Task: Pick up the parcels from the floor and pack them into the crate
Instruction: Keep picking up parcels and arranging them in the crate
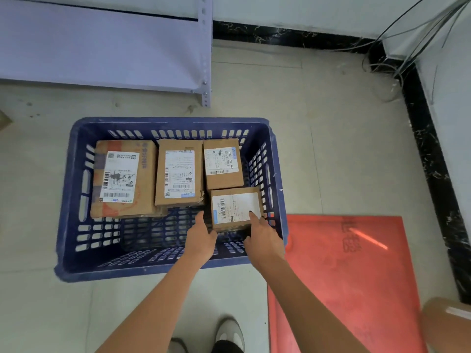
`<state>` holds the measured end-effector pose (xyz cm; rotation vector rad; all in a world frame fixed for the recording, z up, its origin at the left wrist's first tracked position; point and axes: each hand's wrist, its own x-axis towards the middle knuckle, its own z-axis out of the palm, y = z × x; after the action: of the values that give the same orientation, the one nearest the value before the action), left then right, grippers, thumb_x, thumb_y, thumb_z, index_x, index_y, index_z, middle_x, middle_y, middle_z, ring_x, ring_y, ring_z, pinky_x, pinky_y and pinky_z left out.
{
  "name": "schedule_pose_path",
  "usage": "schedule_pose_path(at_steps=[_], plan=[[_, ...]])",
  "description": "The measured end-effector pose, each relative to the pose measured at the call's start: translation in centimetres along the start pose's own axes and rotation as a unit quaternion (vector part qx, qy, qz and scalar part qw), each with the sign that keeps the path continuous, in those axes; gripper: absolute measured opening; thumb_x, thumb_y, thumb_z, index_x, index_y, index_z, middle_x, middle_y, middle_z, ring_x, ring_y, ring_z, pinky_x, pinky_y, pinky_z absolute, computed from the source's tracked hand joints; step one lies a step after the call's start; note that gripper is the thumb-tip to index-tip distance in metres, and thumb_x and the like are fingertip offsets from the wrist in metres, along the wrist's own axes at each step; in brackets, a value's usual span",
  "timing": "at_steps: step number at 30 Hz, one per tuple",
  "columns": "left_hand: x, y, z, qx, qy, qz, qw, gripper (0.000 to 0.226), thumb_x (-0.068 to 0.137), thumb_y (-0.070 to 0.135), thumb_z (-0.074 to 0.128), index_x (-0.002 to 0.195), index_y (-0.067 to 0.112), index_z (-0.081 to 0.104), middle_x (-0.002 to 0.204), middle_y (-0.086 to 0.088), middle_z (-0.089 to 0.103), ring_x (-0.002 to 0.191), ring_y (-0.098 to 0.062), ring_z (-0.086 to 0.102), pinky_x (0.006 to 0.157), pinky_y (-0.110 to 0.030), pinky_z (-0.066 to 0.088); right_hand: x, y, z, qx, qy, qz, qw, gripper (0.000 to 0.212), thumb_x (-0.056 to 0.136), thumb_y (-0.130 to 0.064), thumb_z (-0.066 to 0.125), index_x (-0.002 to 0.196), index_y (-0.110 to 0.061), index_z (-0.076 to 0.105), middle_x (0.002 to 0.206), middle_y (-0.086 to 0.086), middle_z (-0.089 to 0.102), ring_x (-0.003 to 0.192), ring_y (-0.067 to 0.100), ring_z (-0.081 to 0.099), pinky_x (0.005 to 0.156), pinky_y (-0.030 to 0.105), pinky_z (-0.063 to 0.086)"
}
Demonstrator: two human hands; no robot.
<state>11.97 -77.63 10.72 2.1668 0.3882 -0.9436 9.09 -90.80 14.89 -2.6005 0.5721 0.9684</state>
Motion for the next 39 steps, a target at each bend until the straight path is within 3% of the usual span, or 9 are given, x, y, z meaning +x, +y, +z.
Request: schedule_pose_path(at_steps=[3, 6, 8, 12, 19, 23, 26, 30, 39], plan=[[-4.0, -0.3, -3.3, 0.023, -0.011, 0.007, 1.0, 0.065, 0.092, 0.009, 0.048, 0.147, 0.016, 0.014, 0.096, -0.008, 0.063, 0.076, -0.021, 0.061, 0.066, -0.031, 0.047, -3.8, -1.5, -1.5, 0.056, -0.025, -0.015, 0.998, 0.064, 0.091, -0.011, 0.05, 0.147, -0.02, 0.022, 0.139, 0.009, 0.044, 0.119, 0.027, 0.051, 0.086, 0.036, 0.048], [-7.4, -0.9, -7.6, 0.036, -0.003, 0.012, 0.999, 0.064, 0.092, 0.008, 0.046, 0.147, 0.015, 0.014, 0.091, -0.009, 0.06, 0.071, -0.019, 0.056, 0.059, -0.03, 0.045, -7.1, -4.1, -3.2, 0.107, -0.037, -0.048, 0.992, 0.062, 0.09, -0.006, 0.048, 0.147, -0.021, 0.026, 0.141, 0.006, 0.045, 0.123, 0.025, 0.049, 0.094, 0.033, 0.045], [-9.6, -1.8, -10.7, 0.038, 0.022, 0.024, 0.999, 0.061, 0.093, 0.008, 0.044, 0.147, 0.015, 0.016, 0.102, -0.008, 0.06, 0.079, -0.017, 0.056, 0.066, -0.028, 0.046, -8.8, -6.7, -3.9, 0.112, -0.037, -0.064, 0.991, 0.061, 0.09, -0.005, 0.046, 0.146, -0.021, 0.027, 0.142, 0.005, 0.044, 0.125, 0.024, 0.048, 0.096, 0.033, 0.045], [-13.3, -5.8, -15.4, 0.044, 0.044, 0.036, 0.997, 0.059, 0.094, 0.015, 0.045, 0.146, 0.019, 0.016, 0.142, -0.002, 0.043, 0.125, -0.016, 0.048, 0.102, -0.026, 0.041, -11.8, -13.4, -2.7, 0.098, -0.066, -0.107, 0.987, 0.062, 0.093, -0.011, 0.046, 0.148, -0.027, 0.022, 0.149, 0.001, 0.036, 0.133, 0.021, 0.041, 0.103, 0.032, 0.041], [-16.6, -15.5, -28.7, 0.006, 0.065, -0.017, 0.998, 0.061, 0.093, 0.011, 0.047, 0.146, 0.02, 0.018, 0.148, -0.004, 0.037, 0.132, -0.019, 0.042, 0.109, -0.029, 0.036, -16.8, -27.1, 2.3, 0.108, -0.091, -0.151, 0.978, 0.064, 0.094, -0.018, 0.051, 0.148, -0.028, 0.02, 0.152, -0.004, 0.032, 0.135, 0.018, 0.038, 0.108, 0.028, 0.036], [-19.4, -19.9, -40.6, -0.087, 0.116, -0.025, 0.989, 0.06, 0.089, 0.006, 0.048, 0.143, 0.021, 0.027, 0.143, -0.009, 0.043, 0.115, -0.025, 0.054, 0.091, -0.031, 0.046, -21.1, -36.2, 1.2, 0.219, -0.102, -0.139, 0.96, 0.074, 0.088, -0.016, 0.059, 0.148, -0.031, 0.019, 0.125, -0.008, 0.053, 0.099, 0.012, 0.054, 0.078, 0.023, 0.044], [-23.2, -21.2, -48.5, -0.14, 0.14, -0.017, 0.98, 0.064, 0.085, 0.006, 0.054, 0.141, 0.026, 0.032, 0.142, -0.009, 0.045, 0.099, -0.021, 0.056, 0.076, -0.023, 0.042, -26.1, -43.3, -0.6, 0.309, -0.097, -0.128, 0.937, 0.078, 0.084, -0.014, 0.065, 0.146, -0.033, 0.022, 0.146, -0.001, 0.038, 0.121, 0.02, 0.045, 0.093, 0.029, 0.042], [-29.2, -22.7, -56.5, -0.156, 0.152, -0.003, 0.976, 0.064, 0.082, 0.007, 0.058, 0.139, 0.023, 0.035, 0.14, -0.006, 0.046, 0.111, -0.031, 0.056, 0.086, -0.028, 0.045, -33.3, -51.5, -2.2, 0.356, -0.101, -0.135, 0.919, 0.078, 0.083, -0.015, 0.067, 0.145, -0.036, 0.024, 0.15, 0.004, 0.034, 0.137, 0.022, 0.033, 0.095, 0.025, 0.031], [-35.9, -26.5, -66.8, -0.179, 0.181, -0.049, 0.966, 0.062, 0.084, 0.011, 0.06, 0.14, 0.022, 0.034, 0.143, -0.008, 0.044, 0.124, -0.026, 0.047, 0.096, -0.032, 0.042, -41.3, -63.8, -3.7, 0.311, -0.143, -0.182, 0.922, 0.083, 0.081, -0.015, 0.067, 0.147, -0.034, 0.02, 0.148, 0.009, 0.036, 0.133, 0.026, 0.037, 0.09, 0.024, 0.035]])
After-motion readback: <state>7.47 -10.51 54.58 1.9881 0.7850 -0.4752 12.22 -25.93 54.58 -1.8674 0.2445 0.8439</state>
